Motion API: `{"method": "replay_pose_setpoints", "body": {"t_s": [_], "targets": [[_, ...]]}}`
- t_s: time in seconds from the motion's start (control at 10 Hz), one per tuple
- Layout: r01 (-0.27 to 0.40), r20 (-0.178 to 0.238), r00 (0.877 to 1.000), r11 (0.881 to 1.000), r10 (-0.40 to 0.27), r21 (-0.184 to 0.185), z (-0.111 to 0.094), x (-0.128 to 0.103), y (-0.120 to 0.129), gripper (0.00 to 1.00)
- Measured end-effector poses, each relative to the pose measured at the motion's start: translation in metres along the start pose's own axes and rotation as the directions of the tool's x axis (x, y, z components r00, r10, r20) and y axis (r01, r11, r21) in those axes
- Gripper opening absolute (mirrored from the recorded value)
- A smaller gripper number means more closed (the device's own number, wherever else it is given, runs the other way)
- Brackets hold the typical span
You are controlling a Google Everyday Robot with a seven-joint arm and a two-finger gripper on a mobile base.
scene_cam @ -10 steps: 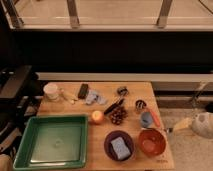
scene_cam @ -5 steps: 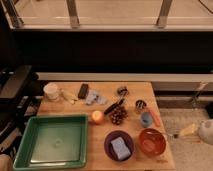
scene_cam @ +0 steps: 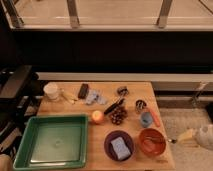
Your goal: Place fork in red bowl
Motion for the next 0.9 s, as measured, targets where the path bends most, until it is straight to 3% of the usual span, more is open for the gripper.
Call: {"method": "replay_pose_setpoints", "body": {"t_s": [0.2,0.6,0.9], "targets": [[-0.010,0.017,1.000,1.000,0.010,0.002,0.005,-0.003,0.003,0.69],[0.008,0.055,0.998,1.000,-0.008,-0.002,0.018,-0.014,-0.008,0.70],[0.010,0.054,0.999,1.000,-0.010,-0.002,0.019,-0.013,-0.009,0.70]]}}
